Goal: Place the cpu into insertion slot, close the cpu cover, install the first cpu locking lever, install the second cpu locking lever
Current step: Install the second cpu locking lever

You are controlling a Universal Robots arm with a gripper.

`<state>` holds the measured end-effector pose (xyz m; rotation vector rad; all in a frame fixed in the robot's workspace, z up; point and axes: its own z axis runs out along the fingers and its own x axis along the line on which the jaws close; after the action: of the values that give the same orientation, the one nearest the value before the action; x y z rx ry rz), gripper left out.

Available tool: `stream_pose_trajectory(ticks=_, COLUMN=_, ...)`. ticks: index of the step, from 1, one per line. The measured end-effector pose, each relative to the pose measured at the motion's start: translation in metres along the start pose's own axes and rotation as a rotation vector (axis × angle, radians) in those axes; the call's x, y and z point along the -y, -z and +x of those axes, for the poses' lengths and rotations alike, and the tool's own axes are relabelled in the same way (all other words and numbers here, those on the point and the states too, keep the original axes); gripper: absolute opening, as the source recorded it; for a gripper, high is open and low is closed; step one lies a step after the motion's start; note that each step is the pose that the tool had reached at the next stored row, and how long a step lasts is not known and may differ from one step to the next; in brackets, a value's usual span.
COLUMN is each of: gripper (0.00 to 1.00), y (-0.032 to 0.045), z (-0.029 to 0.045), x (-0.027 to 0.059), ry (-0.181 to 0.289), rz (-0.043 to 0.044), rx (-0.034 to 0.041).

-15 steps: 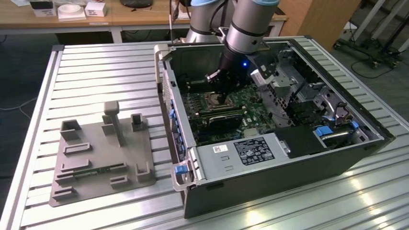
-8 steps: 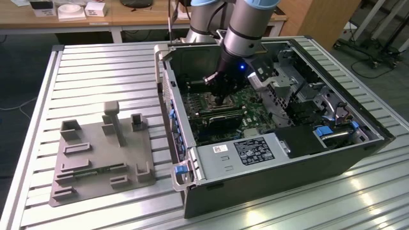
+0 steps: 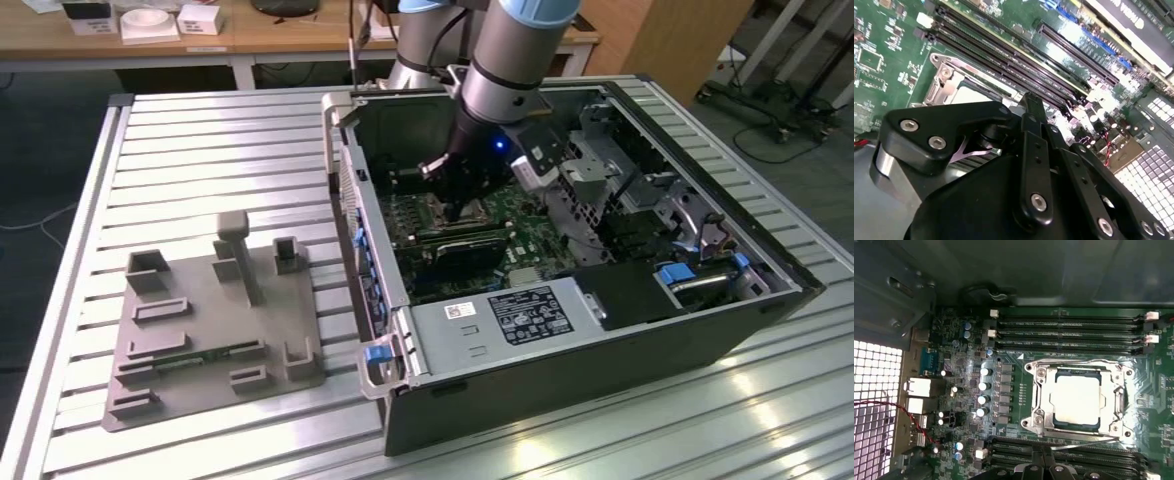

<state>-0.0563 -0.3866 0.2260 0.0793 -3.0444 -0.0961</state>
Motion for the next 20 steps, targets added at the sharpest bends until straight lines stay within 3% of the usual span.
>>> stream_pose_trajectory(ticks=7, gripper=0.11, y=-0.0088, z=0.0014, x=0.0006, ry=0.000, rz=-0.0009, rx=-0.0020)
stream_pose_trajectory(ticks=20, gripper=0.11, y=-0.0126, z=0.0062, x=0.0009, ry=0.002, rz=-0.0179, rx=-0.0011)
